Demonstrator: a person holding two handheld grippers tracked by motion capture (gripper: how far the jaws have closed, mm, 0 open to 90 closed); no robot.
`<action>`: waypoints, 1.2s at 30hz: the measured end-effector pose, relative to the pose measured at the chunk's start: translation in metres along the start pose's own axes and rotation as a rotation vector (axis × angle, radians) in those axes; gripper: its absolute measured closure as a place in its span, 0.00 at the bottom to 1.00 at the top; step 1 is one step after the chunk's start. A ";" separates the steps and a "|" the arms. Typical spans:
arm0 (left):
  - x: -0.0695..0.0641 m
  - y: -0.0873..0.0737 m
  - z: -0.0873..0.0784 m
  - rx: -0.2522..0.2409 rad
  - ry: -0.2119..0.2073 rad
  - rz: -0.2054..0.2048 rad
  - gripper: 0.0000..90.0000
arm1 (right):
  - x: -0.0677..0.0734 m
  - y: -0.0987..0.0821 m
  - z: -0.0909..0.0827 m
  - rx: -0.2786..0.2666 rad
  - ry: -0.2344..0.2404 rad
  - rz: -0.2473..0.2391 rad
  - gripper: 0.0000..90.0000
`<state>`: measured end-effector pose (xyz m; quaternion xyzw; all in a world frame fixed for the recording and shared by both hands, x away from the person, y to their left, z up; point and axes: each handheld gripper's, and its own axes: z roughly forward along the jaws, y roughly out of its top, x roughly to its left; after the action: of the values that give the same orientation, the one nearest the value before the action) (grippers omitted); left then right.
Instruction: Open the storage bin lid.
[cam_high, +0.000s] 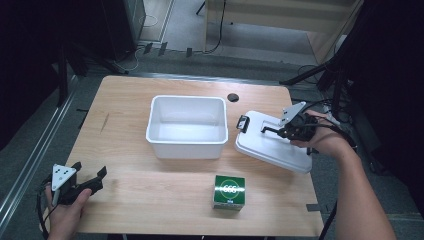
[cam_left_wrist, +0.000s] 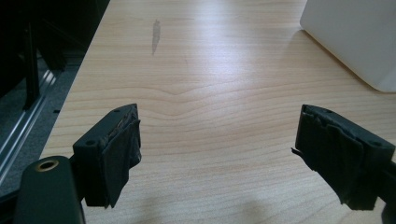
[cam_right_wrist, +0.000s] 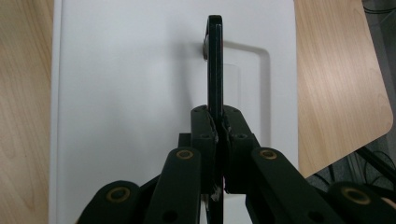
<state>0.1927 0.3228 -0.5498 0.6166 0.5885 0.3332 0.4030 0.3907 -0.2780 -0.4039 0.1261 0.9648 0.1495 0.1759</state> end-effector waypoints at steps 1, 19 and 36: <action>0.000 0.000 0.000 0.000 0.001 -0.001 0.16 | 0.000 -0.001 0.002 -0.002 0.000 0.004 0.96; 0.000 0.000 0.000 0.000 0.001 -0.001 0.16 | 0.009 -0.015 0.036 0.029 -0.005 0.030 0.96; 0.001 0.000 0.000 -0.004 -0.007 -0.007 0.16 | 0.016 -0.019 0.055 0.000 -0.009 0.059 0.96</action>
<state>0.1931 0.3238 -0.5496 0.6147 0.5888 0.3308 0.4075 0.3935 -0.2774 -0.4638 0.1552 0.9599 0.1541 0.1755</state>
